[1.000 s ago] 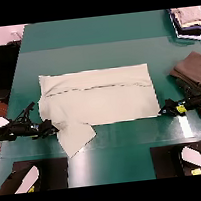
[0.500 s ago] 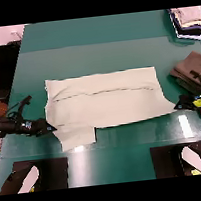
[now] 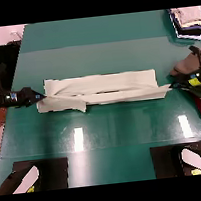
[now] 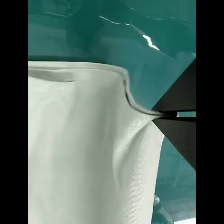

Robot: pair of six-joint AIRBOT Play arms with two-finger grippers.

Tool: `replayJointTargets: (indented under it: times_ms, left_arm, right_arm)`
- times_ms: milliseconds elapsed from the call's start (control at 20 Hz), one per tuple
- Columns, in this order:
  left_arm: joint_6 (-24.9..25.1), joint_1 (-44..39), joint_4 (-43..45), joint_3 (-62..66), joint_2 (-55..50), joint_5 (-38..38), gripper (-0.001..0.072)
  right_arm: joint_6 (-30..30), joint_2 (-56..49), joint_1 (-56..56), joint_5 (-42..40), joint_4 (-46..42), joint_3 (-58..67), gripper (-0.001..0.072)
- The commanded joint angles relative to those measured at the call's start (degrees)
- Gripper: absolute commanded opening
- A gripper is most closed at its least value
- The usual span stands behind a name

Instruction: Fold the shirts.

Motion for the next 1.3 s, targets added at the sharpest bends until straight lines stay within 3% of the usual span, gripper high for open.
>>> replayJointTargets:
  times_ms: [0,300,450,500,550,600,800,850,900,950,1050,1150,1250]
  left_arm:
    - [1.0,0.0,-0.3,4.4,-9.1,3.9,0.0025]
    - [1.0,0.0,-0.9,11.7,-21.1,10.1,0.0026]
    - [1.0,0.0,-1.8,14.0,-24.5,14.7,0.0029]
    - [1.0,0.0,-3.2,14.3,-25.3,16.4,0.0284]
    - [0.9,0.0,-4.7,14.4,-25.9,17.9,0.0609]
    - [0.9,0.0,-6.1,14.5,-26.0,18.9,0.0668]
    - [1.5,0.0,-9.2,15.2,-25.8,14.0,0.066]
    - [2.6,0.0,-9.2,15.3,-25.8,11.3,0.0512]
    - [3.5,0.0,-9.2,15.3,-25.8,8.6,0.0203]
    - [5.3,0.0,-9.2,15.3,-25.8,6.5,0.0037]
    - [6.8,-0.3,-9.1,15.3,-25.8,2.9,0.0025]
    - [7.0,-1.8,-8.3,15.3,-25.8,0.5,0.0025]
    - [7.0,-4.4,-7.0,15.3,-25.8,-0.2,0.0025]
  right_arm:
    - [2.8,-7.7,4.1,-3.1,0.2,6.1,0.0013]
    - [5.6,-17.2,6.8,-6.2,0.3,14.1,0.0014]
    - [5.8,-20.9,6.9,-9.9,4.5,16.9,0.0021]
    - [5.8,-22.2,6.9,-11.2,7.2,17.8,0.0118]
    - [5.8,-23.5,6.7,-12.5,9.9,18.6,0.042]
    - [5.7,-24.6,6.3,-13.3,12.6,19.3,0.061]
    - [1.5,-26.2,2.8,-7.1,15.3,21.0,0.0596]
    - [0.3,-26.1,1.3,-4.8,15.3,20.1,0.0596]
    - [-0.8,-25.9,-0.5,-2.6,15.3,18.6,0.0596]
    - [-1.9,-25.8,-2.2,-0.9,15.3,16.7,0.0596]
    - [-4.5,-25.8,-5.4,0.5,15.3,12.5,0.0594]
    - [-6.1,-25.9,-7.7,-1.1,15.7,8.4,0.0506]
    - [-8.1,-25.9,-8.3,-3.4,16.2,5.4,0.0471]
